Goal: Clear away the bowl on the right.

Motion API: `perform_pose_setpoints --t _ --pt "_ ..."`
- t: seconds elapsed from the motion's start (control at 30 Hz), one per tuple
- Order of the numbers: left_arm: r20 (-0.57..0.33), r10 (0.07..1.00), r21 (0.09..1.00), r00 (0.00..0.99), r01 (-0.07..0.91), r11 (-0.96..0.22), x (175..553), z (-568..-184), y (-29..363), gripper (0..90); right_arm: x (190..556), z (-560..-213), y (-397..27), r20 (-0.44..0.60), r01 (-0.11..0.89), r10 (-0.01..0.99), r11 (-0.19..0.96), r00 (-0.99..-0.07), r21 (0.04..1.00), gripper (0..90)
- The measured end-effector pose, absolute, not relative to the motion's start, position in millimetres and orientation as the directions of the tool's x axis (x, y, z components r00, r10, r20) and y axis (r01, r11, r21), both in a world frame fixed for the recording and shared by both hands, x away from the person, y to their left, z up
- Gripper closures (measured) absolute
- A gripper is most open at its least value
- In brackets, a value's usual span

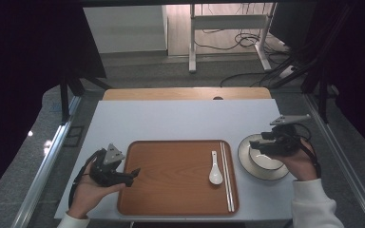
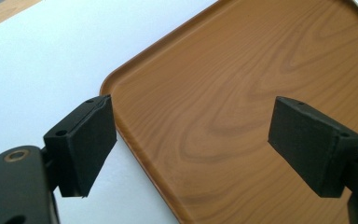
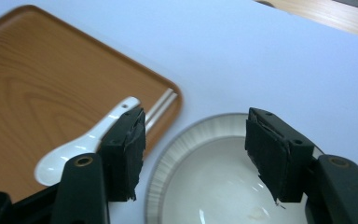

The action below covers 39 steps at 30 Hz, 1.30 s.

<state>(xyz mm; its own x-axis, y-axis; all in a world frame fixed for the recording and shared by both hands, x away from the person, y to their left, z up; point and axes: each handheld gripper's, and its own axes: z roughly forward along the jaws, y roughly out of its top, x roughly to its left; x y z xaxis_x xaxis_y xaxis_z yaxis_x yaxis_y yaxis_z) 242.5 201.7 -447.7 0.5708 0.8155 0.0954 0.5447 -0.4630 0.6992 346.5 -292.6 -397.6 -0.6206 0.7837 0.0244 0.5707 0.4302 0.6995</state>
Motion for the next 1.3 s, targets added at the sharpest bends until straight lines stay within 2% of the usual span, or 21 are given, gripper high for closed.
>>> perform_pose_setpoints --t 0.33,0.57,0.77,1.1,1.3 --pt "0.096 0.817 0.697 0.568 0.548 -0.463 240.5 -448.6 202.3 15.1 356.1 -403.2 -323.1 0.006 0.637 0.864 0.367 -0.503 0.678 37.9" --pt "0.099 0.816 0.694 0.570 0.548 -0.467 242.1 -448.7 200.3 15.2 364.3 -417.8 -341.9 -0.010 0.705 0.905 0.339 -0.426 0.622 38.0" --pt "0.099 0.811 0.694 0.577 0.544 -0.472 242.4 -448.6 198.2 15.1 369.9 -432.2 -346.8 -0.015 0.746 0.912 0.346 -0.411 0.569 39.9" --pt "0.099 0.811 0.692 0.576 0.546 -0.473 242.2 -449.8 198.4 15.2 378.3 -453.9 -348.6 -0.020 0.785 0.910 0.369 -0.415 0.498 53.6" --pt "0.099 0.811 0.691 0.576 0.547 -0.473 242.5 -450.1 199.2 15.1 381.3 -464.2 -347.8 -0.010 0.811 0.907 0.381 -0.420 0.444 65.7"
